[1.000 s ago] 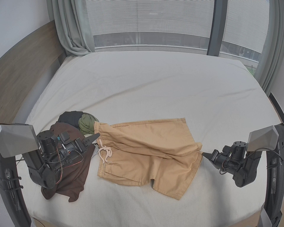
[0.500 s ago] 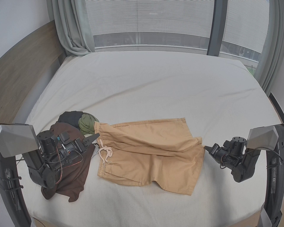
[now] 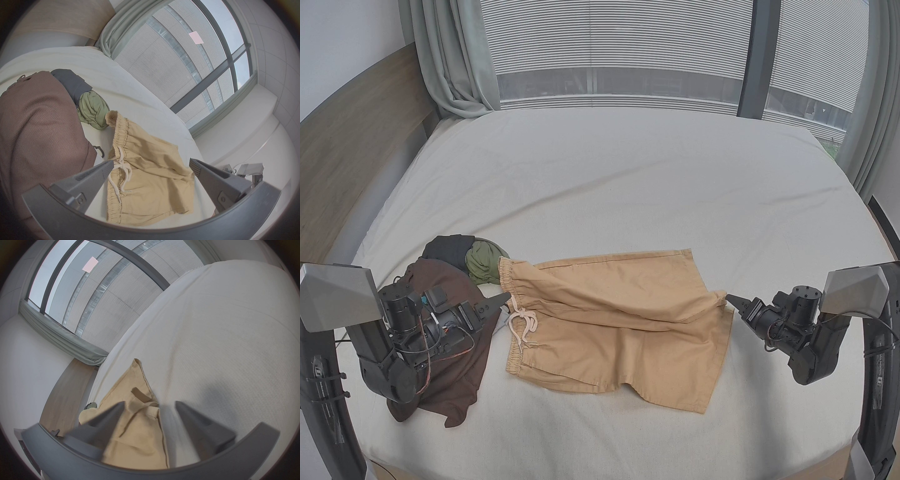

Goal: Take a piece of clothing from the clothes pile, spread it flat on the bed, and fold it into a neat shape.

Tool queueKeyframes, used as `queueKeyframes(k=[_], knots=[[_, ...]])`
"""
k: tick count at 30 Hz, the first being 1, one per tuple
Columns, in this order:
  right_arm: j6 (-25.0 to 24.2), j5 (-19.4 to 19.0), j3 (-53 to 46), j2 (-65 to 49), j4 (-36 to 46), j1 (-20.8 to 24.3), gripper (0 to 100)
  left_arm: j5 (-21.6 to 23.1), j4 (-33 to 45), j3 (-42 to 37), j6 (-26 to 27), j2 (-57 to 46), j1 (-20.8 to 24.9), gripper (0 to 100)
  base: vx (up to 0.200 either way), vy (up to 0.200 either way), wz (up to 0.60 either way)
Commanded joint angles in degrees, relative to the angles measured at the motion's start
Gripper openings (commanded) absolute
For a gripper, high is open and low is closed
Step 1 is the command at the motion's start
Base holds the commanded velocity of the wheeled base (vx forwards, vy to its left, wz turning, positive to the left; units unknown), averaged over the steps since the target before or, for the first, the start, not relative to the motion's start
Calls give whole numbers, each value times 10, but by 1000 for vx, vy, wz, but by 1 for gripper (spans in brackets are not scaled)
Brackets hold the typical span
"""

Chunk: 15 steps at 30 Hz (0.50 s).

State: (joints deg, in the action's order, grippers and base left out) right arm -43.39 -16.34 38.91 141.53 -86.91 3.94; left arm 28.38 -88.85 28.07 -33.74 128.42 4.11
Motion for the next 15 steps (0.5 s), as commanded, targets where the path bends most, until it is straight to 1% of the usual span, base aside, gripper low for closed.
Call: queueKeyframes(k=[1,5,9,10,14,15], knots=[[2,-1,-19,-48,2,-2,100,12,0,-25,32,15,-1,100,0,0,0],[4,-2,-52,-102,4,5,100,12,0,-35,61,36,-3,100,0,0,0],[10,-2,-83,-153,25,32,100,12,0,-36,61,46,-4,100,0,0,0],[19,-2,-95,-172,39,45,100,11,1,-37,60,47,-4,100,0,0,0],[36,-2,-111,-199,48,76,100,8,1,-54,56,54,-2,100,0,0,0],[37,-2,-112,-201,48,78,100,7,1,-56,56,56,-1,100,0,0,0]])
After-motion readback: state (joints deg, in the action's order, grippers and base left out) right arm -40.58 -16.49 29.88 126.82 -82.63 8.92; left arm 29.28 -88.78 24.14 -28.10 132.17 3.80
